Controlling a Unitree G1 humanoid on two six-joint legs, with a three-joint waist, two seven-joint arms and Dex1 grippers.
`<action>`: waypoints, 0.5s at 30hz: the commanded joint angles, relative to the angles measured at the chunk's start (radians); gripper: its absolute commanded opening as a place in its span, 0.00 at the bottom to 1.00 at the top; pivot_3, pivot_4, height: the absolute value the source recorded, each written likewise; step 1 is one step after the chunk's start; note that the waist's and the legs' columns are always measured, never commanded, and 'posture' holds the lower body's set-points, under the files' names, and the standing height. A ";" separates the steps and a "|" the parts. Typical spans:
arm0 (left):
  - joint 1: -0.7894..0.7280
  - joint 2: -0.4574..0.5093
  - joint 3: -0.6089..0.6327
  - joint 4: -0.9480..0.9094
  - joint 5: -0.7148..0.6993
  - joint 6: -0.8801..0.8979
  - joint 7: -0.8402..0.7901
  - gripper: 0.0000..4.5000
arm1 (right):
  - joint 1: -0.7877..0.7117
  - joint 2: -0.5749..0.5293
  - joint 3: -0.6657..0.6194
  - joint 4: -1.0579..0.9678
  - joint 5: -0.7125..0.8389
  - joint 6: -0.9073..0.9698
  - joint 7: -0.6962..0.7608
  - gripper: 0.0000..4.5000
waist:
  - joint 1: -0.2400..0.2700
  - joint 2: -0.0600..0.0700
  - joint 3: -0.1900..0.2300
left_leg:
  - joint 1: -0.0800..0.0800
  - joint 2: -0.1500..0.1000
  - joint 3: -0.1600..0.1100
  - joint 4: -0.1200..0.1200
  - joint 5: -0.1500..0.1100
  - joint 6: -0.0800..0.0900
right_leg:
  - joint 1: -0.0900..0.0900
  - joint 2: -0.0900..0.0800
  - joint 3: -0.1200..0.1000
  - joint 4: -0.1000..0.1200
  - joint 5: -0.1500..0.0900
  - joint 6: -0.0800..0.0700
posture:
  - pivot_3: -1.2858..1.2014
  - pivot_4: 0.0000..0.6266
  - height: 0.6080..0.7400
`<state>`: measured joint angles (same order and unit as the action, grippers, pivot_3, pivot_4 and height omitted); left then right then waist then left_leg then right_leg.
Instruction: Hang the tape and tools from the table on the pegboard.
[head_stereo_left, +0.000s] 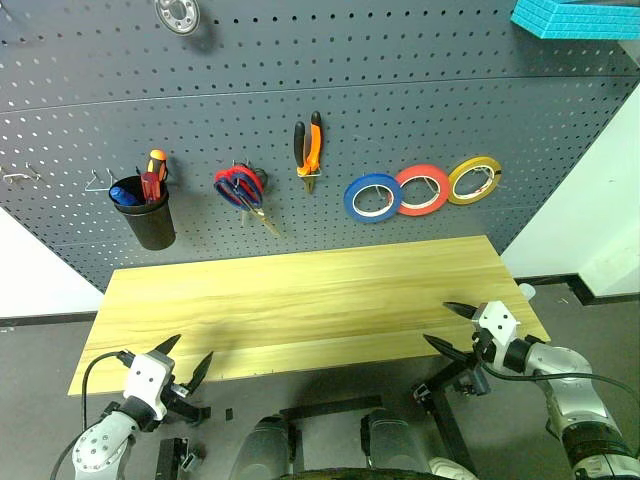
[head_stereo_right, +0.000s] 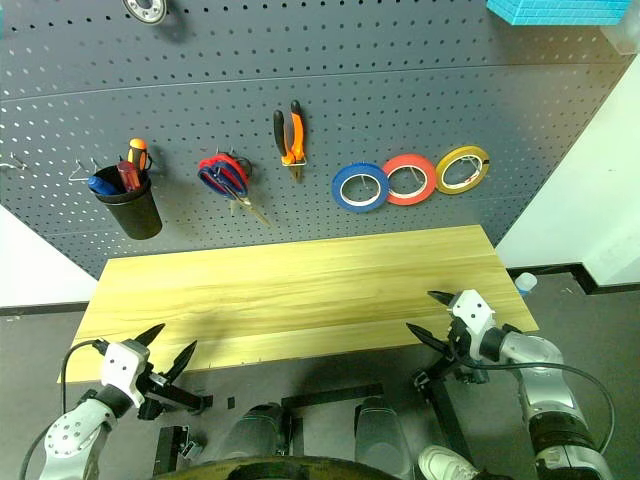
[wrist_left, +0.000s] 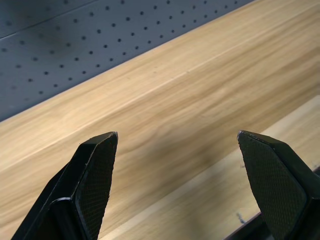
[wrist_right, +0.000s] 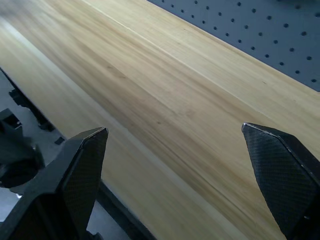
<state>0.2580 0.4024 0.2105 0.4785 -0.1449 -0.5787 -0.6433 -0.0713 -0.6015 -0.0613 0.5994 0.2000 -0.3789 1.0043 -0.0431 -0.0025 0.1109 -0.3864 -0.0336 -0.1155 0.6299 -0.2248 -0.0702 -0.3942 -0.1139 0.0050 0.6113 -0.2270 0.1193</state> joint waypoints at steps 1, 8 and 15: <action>-0.009 0.005 -0.004 0.002 0.005 -0.033 0.015 0.89 | -0.030 0.010 -0.012 0.026 -0.001 -0.033 -0.006 1.00 | -0.001 0.001 -0.003 | 0.000 0.000 0.000 0.000 0.000 0.001 | 0.000 0.000 0.000 0.000 0.000 0.000 | 0.50 0.07 1.00; -0.024 -0.013 -0.011 0.035 0.002 -0.049 0.027 0.89 | -0.053 0.031 -0.002 0.076 -0.016 -0.064 -0.013 1.00 | 0.000 0.005 -0.011 | 0.001 0.000 0.000 0.000 0.001 0.001 | 0.000 0.000 0.000 0.000 0.000 0.000 | 0.50 0.05 1.00; -0.036 -0.011 -0.024 0.067 0.008 -0.071 0.037 0.89 | -0.072 0.042 -0.003 0.136 -0.024 -0.098 -0.005 1.00 | -0.001 0.006 -0.017 | 0.001 0.000 0.000 0.000 0.000 -0.001 | 0.000 0.000 0.000 0.000 0.000 0.000 | 0.50 0.05 1.00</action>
<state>0.2296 0.3856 0.1843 0.5472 -0.1390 -0.6221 -0.6128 -0.1248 -0.5655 -0.0554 0.7310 0.1704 -0.4518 0.9963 -0.0440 0.0040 0.0939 -0.3857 -0.0337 -0.1155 0.6301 -0.2251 -0.0707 -0.3939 -0.1139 0.0048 0.6117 -0.2271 0.1194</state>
